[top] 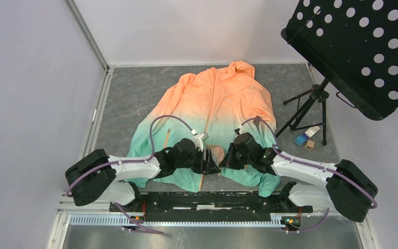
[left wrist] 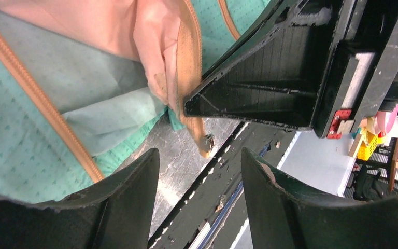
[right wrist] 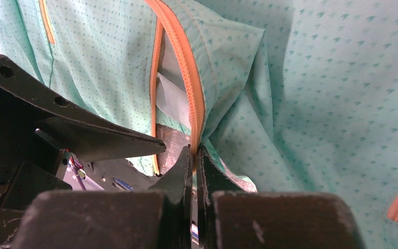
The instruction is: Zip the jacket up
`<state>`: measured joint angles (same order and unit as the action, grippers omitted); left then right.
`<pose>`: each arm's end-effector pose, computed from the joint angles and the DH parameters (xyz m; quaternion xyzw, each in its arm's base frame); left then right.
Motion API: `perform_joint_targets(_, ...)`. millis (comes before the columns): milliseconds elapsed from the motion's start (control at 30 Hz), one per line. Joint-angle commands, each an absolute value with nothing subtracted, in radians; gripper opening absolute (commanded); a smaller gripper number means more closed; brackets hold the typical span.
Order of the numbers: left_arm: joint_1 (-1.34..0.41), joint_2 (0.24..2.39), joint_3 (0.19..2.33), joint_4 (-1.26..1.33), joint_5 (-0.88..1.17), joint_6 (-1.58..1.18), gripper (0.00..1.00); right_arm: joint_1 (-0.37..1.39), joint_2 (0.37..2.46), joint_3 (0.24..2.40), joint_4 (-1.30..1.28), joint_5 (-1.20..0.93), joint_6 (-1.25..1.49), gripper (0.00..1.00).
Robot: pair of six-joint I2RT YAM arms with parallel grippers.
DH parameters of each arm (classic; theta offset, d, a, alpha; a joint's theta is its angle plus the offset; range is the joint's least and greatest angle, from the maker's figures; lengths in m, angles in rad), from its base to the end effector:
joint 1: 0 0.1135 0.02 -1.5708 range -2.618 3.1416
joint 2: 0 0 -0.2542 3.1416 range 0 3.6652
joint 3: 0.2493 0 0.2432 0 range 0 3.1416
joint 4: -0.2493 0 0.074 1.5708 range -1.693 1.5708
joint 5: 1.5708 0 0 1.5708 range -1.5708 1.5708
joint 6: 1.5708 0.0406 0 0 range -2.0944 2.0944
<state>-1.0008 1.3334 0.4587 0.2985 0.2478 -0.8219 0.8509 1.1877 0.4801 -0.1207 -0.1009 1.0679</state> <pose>0.1278 -0.2179 0.1564 0.1366 0.8634 -0.4407 0.2042 0.1423 0.1684 0.1574 0.0826 0.9272 0.3237 0.1695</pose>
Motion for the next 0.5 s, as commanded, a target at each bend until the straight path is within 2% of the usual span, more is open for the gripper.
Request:
perform_joint_targets(0, -1.002, 1.377, 0.522, 0.365, 0.285, -0.813, 0.65, 0.857, 1.178, 0.517, -0.098, -0.093, 1.069, 0.0)
perform_joint_targets(133, -1.007, 1.419, 0.55, 0.365, 0.285, -0.808, 0.64, 0.857, 1.18, 0.515, -0.1, -0.089, 1.074, 0.0)
perform_joint_targets(300, -1.025, 1.477, 0.586, 0.344, 0.285, -0.801, 0.56, 0.857, 1.181, 0.518, -0.103, -0.089, 1.077, 0.0)
perform_joint_targets(467, -1.05, 1.491, 0.629, 0.228, 0.202, -0.768, 0.48, 0.858, 1.178, 0.523, -0.101, -0.088, 1.078, 0.0)
